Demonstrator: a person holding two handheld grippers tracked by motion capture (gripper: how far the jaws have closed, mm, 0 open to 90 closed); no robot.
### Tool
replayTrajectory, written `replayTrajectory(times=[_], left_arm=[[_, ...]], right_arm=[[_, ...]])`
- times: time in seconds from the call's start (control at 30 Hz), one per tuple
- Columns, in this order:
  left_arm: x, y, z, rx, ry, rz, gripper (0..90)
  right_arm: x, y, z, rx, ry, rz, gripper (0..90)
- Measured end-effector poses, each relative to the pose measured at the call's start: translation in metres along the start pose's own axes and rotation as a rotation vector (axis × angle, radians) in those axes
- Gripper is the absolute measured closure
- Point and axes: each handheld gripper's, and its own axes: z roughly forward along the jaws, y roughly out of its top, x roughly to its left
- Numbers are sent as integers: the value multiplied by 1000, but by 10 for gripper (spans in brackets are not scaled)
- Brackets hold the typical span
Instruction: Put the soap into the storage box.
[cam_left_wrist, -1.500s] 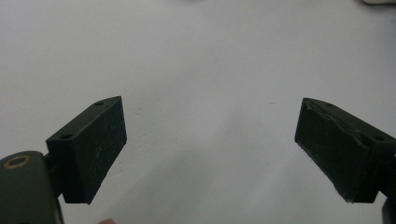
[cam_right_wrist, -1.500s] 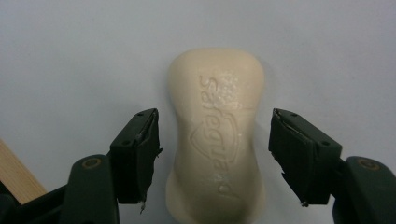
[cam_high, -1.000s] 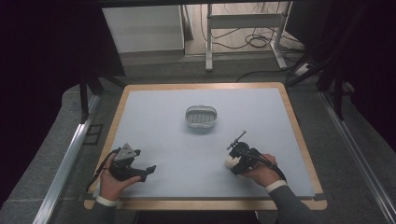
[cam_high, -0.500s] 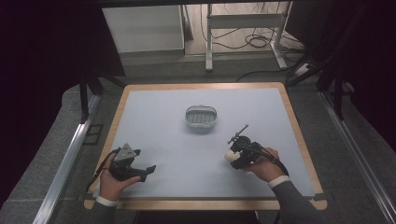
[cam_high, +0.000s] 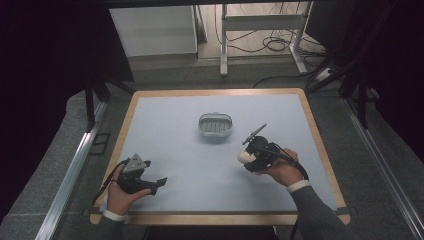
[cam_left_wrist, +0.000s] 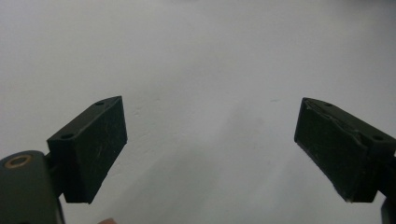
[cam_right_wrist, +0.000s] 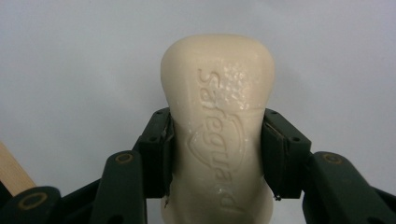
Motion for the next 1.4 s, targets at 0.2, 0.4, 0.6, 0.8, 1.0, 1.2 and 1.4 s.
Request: replayTrajectory(times=[0.2, 0.4, 0.6, 0.8, 1.0, 1.2, 1.4], left_arm=[[0, 0, 0, 1, -1, 0, 99], [0, 0, 0, 1, -1, -1, 99], [-1, 0, 2, 5, -2, 0, 99], [0, 0, 1, 3, -1, 1, 99], [0, 0, 1, 4, 0, 1, 99], [-1, 0, 1, 1, -2, 2, 98], [-1, -1, 4, 9, -7, 2, 98]], right_arm=[[0, 7, -5, -20, -5, -16, 495], [-3, 15, -4, -24, -8, -33, 495], [-7, 23, -5, -23, -6, -42, 495], [-10, 30, -4, -33, 2, -52, 496], [-12, 36, -2, -44, -2, -57, 495], [-17, 44, -2, -50, -6, -63, 495], [-21, 52, -3, -54, 2, -82, 495]])
